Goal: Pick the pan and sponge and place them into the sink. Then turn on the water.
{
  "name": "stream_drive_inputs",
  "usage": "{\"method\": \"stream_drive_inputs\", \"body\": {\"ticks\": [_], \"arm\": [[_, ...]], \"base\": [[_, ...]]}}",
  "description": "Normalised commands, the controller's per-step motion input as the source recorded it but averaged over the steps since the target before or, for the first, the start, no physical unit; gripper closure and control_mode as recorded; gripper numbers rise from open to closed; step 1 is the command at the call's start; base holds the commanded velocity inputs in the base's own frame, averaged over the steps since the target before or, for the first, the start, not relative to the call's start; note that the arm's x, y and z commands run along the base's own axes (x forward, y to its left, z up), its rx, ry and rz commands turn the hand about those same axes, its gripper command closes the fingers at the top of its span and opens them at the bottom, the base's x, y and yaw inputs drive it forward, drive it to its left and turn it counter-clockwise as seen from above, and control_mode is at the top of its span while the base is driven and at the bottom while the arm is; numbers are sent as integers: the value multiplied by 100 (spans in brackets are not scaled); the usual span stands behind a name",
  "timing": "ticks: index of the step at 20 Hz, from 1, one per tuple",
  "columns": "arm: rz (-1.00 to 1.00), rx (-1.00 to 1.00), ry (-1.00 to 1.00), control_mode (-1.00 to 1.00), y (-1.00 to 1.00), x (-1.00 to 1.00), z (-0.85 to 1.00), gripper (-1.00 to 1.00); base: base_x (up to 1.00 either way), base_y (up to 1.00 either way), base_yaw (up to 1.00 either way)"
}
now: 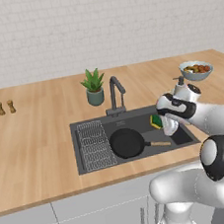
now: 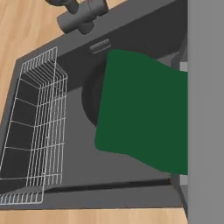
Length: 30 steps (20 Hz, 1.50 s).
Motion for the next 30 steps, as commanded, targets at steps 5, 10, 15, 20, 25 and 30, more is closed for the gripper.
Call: {"method": "stream_drive_inputs", "body": {"ticks": [5,10,15,20,25,30], "arm": [[-1,0,7,-100,28,52,-35,100],[0,0,12,-100,19,53,-47,100],[0,0,9,-100,1,37,-51,100],[0,0,4,-100,0,27,-50,100],[0,0,0,-100,5,10,-33,100],[1,0,0,-100,14,25,-27,100]], "base": [[0,0,0],[0,0,0],[0,0,0],[0,0,0],[0,0,0],[0,0,0]]}}
